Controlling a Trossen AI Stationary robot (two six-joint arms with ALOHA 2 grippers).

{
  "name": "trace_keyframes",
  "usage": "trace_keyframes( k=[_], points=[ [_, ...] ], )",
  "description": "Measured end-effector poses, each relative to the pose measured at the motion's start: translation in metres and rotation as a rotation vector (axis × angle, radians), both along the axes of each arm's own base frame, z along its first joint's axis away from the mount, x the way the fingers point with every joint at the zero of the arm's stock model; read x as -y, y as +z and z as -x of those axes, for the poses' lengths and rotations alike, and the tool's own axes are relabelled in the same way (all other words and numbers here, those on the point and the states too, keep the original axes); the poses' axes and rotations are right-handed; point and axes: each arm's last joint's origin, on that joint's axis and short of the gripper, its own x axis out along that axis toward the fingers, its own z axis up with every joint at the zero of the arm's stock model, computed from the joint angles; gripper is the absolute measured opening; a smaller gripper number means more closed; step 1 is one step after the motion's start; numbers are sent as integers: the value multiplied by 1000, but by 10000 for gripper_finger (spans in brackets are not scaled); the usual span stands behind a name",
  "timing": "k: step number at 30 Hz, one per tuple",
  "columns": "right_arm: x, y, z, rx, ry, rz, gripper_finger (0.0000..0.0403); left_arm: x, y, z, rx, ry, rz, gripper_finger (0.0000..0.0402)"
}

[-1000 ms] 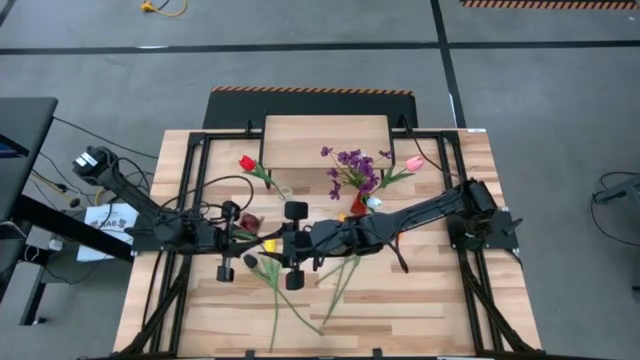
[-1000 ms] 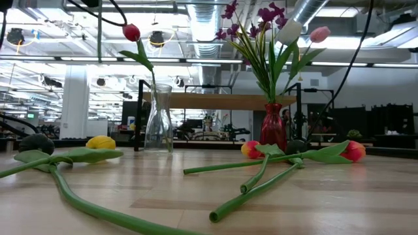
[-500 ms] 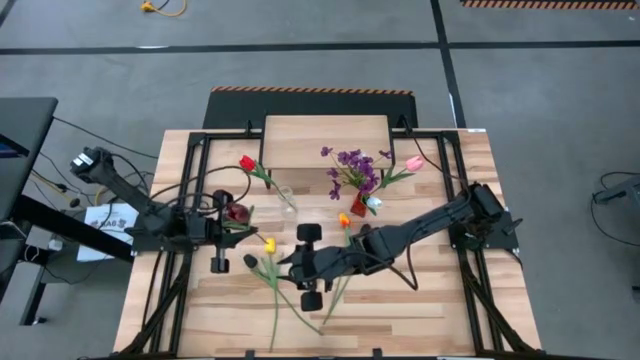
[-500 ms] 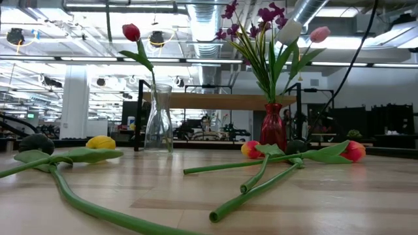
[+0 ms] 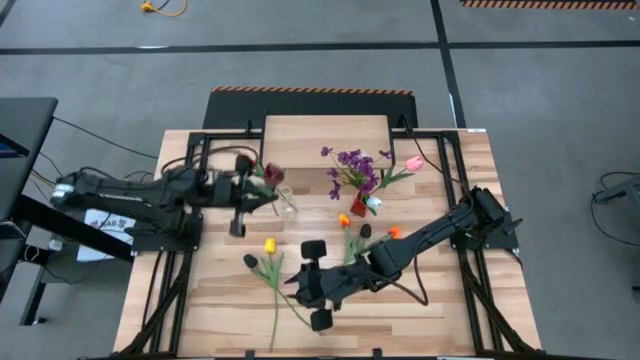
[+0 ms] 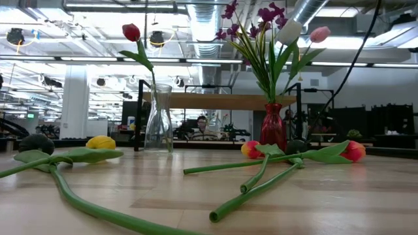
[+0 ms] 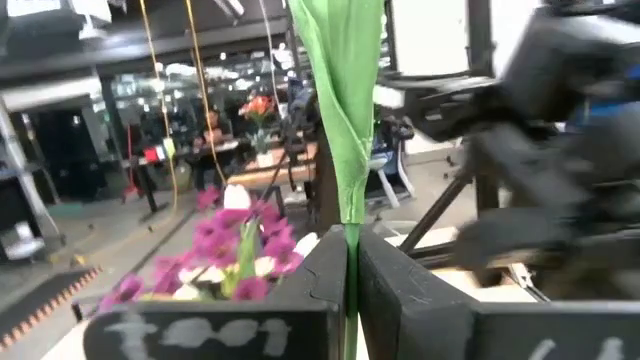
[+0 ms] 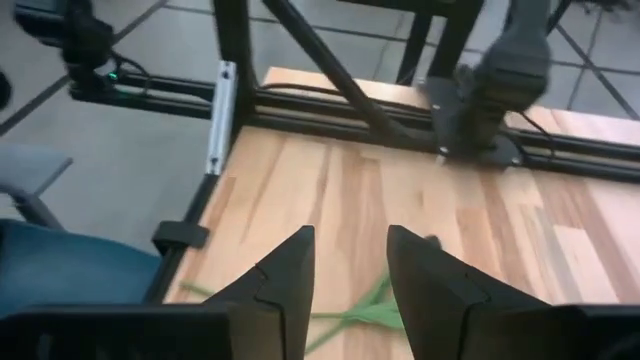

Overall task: Pick and place flowers into a vace then onto a shelf
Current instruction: Put the dark red flower into the transparent flower vase

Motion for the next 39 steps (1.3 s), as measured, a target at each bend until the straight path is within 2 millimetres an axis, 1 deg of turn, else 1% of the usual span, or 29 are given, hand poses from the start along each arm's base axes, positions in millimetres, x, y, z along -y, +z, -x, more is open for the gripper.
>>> trace_keyframes(
  k=[4,6,9,17,22,29,36,39],
  points=[
    [-10,-6,3,-11,29,22,121,-28,-8,-9,-44,10,39,0],
    [-13,-9,-2,7,27,12,121,-37,-9,-12,-34,13,47,0],
    [-15,-22,-3,-26,25,39,121,-43,-10,-17,-18,22,46,0],
    [-14,-32,-9,-41,3,48,121,-53,-18,-28,-31,69,24,0],
    [-14,-31,-10,-37,4,45,121,-62,-23,-32,-54,119,24,0],
    [-15,-32,-8,-47,7,49,121,-72,-29,-30,-87,163,30,0],
    [-15,-33,-8,-54,7,52,120,-74,-41,-28,-111,186,42,0],
    [-15,-33,-8,-54,7,52,120,-75,-41,-27,-103,191,51,0]
  ],
)
